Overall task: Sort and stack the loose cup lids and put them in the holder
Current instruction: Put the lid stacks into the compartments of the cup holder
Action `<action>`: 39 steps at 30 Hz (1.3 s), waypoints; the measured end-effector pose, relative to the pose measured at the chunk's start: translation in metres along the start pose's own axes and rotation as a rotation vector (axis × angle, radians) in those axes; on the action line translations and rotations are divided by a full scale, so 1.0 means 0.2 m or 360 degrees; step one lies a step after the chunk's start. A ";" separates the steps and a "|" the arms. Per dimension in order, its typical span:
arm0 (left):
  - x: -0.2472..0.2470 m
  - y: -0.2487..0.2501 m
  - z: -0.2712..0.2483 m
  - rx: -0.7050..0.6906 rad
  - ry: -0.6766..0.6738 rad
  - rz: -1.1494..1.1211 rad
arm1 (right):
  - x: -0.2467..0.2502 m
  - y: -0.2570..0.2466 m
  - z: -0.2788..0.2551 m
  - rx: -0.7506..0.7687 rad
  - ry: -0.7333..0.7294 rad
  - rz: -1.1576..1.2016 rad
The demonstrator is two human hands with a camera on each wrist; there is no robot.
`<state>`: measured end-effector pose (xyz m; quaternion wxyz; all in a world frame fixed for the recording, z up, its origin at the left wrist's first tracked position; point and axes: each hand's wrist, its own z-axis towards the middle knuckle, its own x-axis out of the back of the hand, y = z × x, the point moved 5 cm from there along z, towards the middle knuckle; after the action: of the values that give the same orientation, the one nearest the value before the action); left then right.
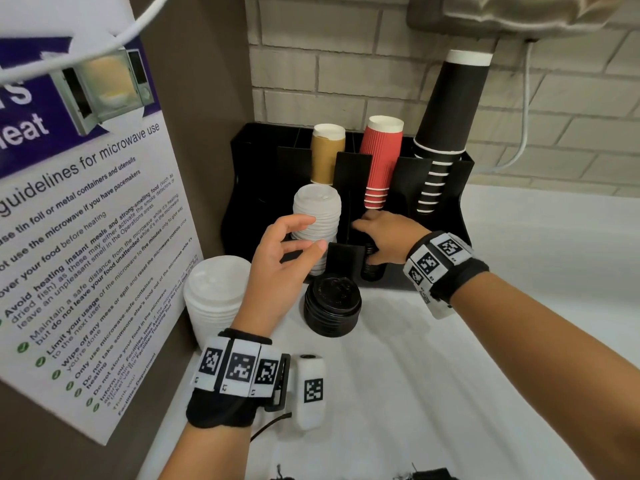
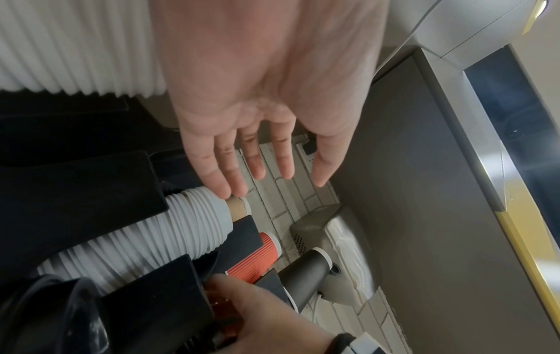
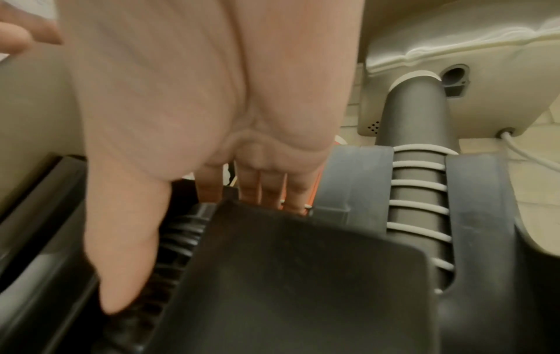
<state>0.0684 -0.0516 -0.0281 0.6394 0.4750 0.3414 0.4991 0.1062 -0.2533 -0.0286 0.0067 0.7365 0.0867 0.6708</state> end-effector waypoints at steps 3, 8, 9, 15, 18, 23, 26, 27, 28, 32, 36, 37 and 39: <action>0.00 0.00 0.00 -0.0005 0.0010 0.0011 | -0.03 0.00 -0.02 -0.0056 -0.0002 -0.0123; 0.00 0.00 0.00 0.0004 0.0009 0.0007 | -0.03 0.01 -0.05 -0.0162 0.0129 0.0000; 0.00 0.00 0.00 0.0003 0.0008 0.0009 | -0.03 0.00 -0.05 -0.0160 0.0160 0.0022; 0.01 0.01 0.00 -0.0003 0.0003 0.0023 | -0.05 0.01 -0.06 -0.0206 0.0182 0.0074; 0.01 0.02 -0.01 -0.0015 0.0012 0.0019 | -0.05 0.01 -0.08 -0.0218 0.0132 0.0124; 0.01 0.02 -0.01 -0.0022 0.0024 0.0012 | 0.06 0.02 -0.17 -0.0160 0.0478 0.0507; 0.02 0.02 -0.01 -0.0018 0.0040 0.0018 | 0.11 -0.07 -0.26 -0.0085 0.0740 0.0861; 0.02 0.02 -0.01 -0.0017 0.0048 0.0015 | 0.09 -0.13 -0.26 -0.0047 0.0615 0.0911; 0.02 0.02 -0.01 -0.0017 0.0053 0.0012 | 0.06 -0.19 -0.26 -0.0011 0.0426 0.0901; 0.03 0.02 -0.01 -0.0025 0.0044 0.0012 | -0.11 -0.37 -0.23 -0.0043 0.0003 0.0746; 0.03 0.01 -0.01 -0.0036 0.0040 0.0004 | -0.20 -0.42 -0.19 -0.0145 -0.0044 0.0710; 0.03 0.01 -0.01 -0.0035 0.0040 0.0005 | -0.21 -0.43 -0.19 -0.0150 -0.0022 0.0718; 0.04 0.01 -0.01 -0.0032 0.0040 0.0015 | -0.22 -0.43 -0.17 -0.0152 0.0016 0.0717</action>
<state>0.0684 -0.0439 -0.0272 0.6375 0.4638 0.3421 0.5113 0.0578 -0.1780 -0.0789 -0.1089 0.7327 -0.1119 0.6624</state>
